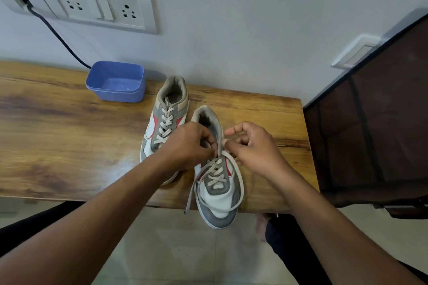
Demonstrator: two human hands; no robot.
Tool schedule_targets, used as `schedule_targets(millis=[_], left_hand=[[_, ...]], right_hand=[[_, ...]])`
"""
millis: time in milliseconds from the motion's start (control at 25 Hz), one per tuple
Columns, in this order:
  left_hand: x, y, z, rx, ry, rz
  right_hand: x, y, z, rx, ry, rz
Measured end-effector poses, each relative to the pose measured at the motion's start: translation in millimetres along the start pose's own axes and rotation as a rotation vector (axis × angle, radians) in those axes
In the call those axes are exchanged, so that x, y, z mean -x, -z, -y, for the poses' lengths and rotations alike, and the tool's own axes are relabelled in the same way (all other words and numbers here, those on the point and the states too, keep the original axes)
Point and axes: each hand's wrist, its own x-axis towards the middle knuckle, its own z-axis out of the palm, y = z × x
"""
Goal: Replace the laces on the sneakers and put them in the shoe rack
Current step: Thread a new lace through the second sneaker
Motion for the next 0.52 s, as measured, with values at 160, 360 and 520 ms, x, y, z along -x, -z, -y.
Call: schedule_targets(millis=[160, 360, 520], left_hand=[[4, -4, 1, 0.146, 0.078, -0.046], [11, -5, -5, 0.437, 0.181, -0.089], [18, 13, -4, 0.591, 0.197, -0.095]], right_hand=[[-7, 1, 3, 0.062, 0.046, 0.039], [-9, 2, 12, 0.045, -0.031, 0.024], [-8, 1, 17, -0.09, -0.141, 0.045]])
